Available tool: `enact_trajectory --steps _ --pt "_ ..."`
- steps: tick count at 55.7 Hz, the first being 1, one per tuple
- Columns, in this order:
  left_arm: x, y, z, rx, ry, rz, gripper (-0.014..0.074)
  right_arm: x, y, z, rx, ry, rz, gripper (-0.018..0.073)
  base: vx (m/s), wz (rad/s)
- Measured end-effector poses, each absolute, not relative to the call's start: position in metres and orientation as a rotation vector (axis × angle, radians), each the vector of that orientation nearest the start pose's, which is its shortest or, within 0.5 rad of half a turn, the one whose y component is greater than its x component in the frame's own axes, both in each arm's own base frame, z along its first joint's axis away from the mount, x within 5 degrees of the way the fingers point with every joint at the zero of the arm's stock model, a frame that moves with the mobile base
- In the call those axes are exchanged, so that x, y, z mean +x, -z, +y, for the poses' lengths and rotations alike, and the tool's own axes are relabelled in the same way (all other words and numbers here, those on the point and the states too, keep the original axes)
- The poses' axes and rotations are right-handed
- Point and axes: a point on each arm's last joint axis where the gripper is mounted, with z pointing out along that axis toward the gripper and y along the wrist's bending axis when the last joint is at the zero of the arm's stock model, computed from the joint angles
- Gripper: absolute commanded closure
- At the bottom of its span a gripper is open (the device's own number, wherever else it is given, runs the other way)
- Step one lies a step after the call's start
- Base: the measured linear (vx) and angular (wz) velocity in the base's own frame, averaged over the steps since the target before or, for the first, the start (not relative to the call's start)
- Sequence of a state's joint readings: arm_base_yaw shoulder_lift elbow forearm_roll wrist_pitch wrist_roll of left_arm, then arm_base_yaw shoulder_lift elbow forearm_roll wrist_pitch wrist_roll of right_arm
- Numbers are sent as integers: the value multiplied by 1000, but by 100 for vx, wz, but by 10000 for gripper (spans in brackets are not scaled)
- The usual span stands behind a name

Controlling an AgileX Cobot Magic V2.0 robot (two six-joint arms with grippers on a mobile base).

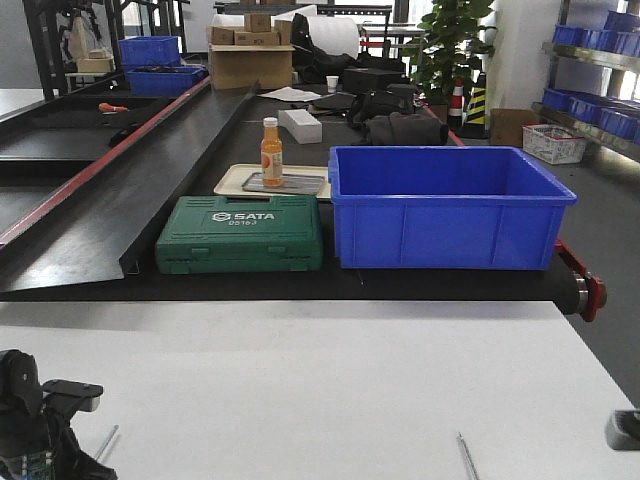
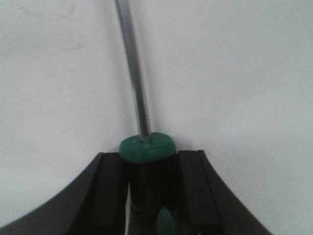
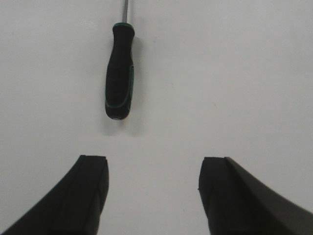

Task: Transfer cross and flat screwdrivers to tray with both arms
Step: 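Lower the left gripper over the flat screwdriver handle and close, then lower the right gripper over the cross screwdriver handle and close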

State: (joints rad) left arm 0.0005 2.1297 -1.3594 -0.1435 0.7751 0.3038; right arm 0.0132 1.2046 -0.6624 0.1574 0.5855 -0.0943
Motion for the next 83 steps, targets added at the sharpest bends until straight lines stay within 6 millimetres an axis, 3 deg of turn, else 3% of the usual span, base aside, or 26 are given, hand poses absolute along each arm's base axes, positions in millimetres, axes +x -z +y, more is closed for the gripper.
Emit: enact_trajectory --steps 9,21,35,47,57,83 --pt "402 -111 -9 305 136 2988 458 260 -231 16 -34 -188 2641 75 0 0" --pt "403 -111 -9 298 137 2979 571 316 -213 32 -111 -230 2726 83 0 0" --pt "403 -111 -10 294 140 2976 596 355 -177 60 -78 -207 2830 85 0 0" --pt "404 -111 -10 283 145 2964 594 368 -140 58 -37 -130 2934 85 0 0" --pt "406 -110 -11 263 157 2948 594 371 -124 58 -30 -126 2954 85 0 0" --pt "406 -110 -11 259 158 2945 594 380 -112 59 -25 -124 2923 106 0 0"
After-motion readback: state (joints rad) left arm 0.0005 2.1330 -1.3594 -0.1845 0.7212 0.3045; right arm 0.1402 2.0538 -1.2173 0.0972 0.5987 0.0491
